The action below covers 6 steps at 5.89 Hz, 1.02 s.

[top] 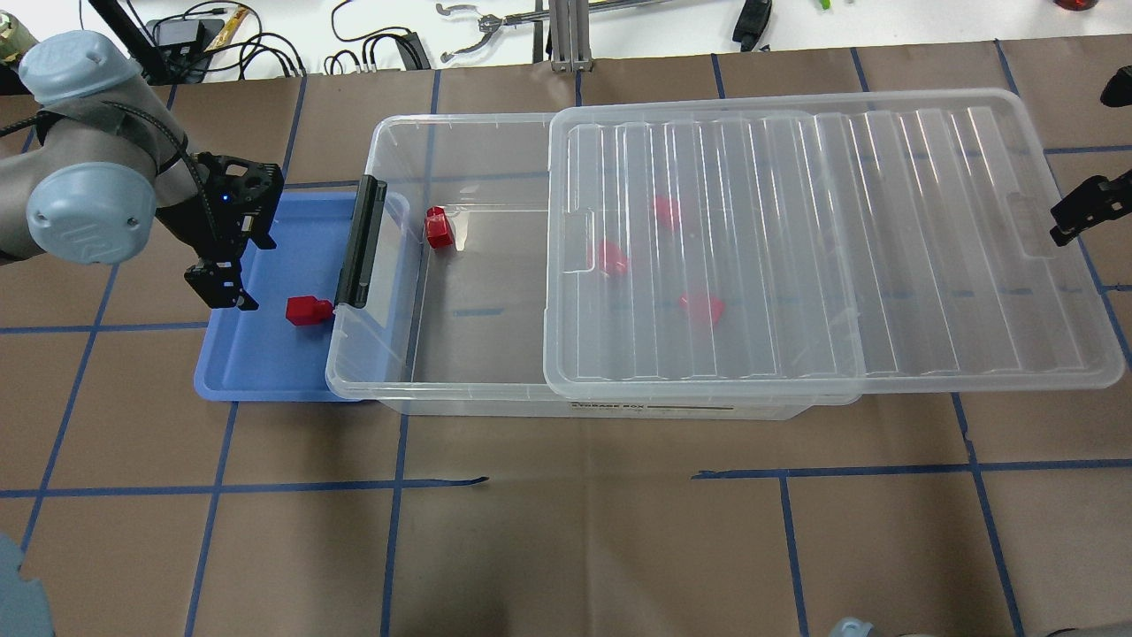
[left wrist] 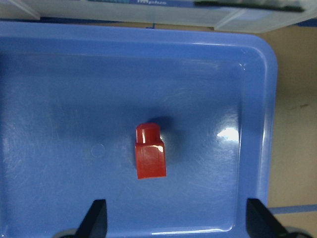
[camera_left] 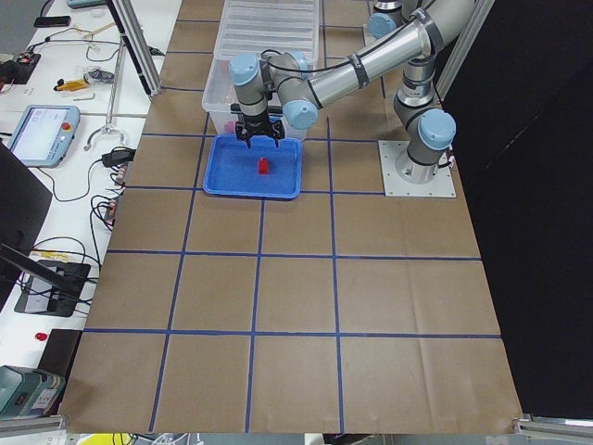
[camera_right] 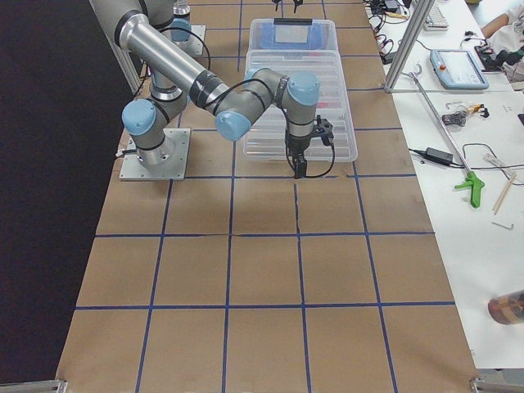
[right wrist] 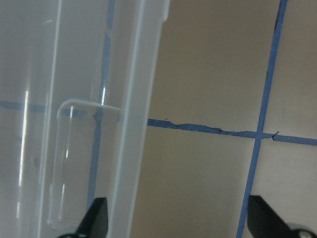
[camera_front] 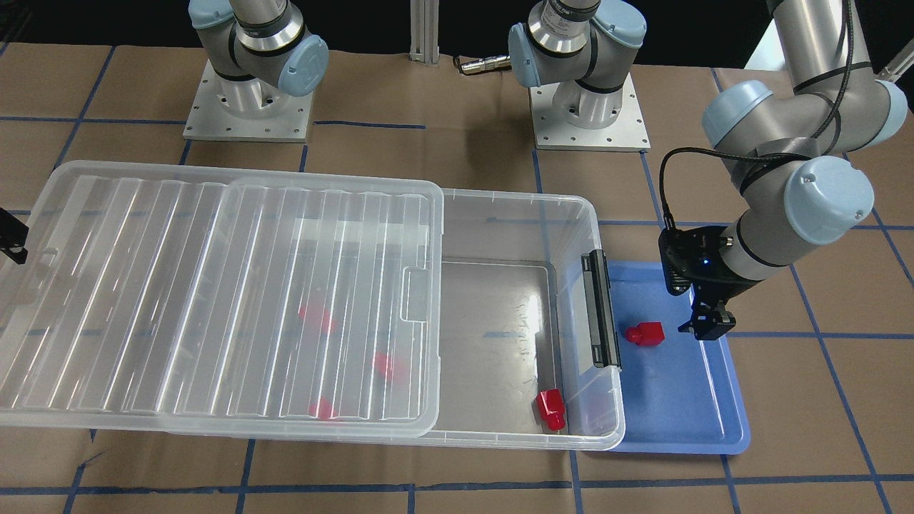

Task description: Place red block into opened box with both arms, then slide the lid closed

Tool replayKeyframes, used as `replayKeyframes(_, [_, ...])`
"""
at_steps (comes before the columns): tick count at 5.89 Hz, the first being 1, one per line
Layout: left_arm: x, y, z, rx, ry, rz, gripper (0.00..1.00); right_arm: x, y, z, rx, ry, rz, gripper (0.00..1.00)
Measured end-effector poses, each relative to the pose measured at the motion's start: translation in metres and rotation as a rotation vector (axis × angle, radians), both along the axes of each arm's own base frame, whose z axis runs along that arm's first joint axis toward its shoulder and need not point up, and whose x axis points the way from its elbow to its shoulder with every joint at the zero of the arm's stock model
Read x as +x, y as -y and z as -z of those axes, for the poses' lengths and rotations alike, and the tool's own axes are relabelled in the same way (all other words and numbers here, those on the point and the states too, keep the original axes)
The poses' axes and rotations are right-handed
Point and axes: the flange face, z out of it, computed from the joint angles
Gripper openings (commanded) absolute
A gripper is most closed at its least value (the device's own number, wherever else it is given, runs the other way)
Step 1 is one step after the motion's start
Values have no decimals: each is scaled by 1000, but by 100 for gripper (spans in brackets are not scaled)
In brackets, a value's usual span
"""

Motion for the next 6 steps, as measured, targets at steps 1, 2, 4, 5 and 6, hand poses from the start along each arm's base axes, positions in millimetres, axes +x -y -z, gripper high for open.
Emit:
replayKeyframes(1, [0, -2, 26, -27, 6, 1, 96, 7, 3, -20, -14, 0, 70, 100])
replayKeyframes(2, [1, -2, 51, -33, 7, 2, 93, 30, 8, -47, -11, 13, 144, 100])
replayKeyframes(4, [1, -1, 81, -1, -4, 22, 75, 119, 14, -95, 19, 38, 239, 100])
replayKeyframes(5, [0, -1, 85, 2, -8, 26, 24, 169, 16, -110, 20, 42, 263, 100])
replayKeyframes(6, [0, 0, 86, -2, -10, 28, 5, 226, 14, -121, 17, 46, 282, 100])
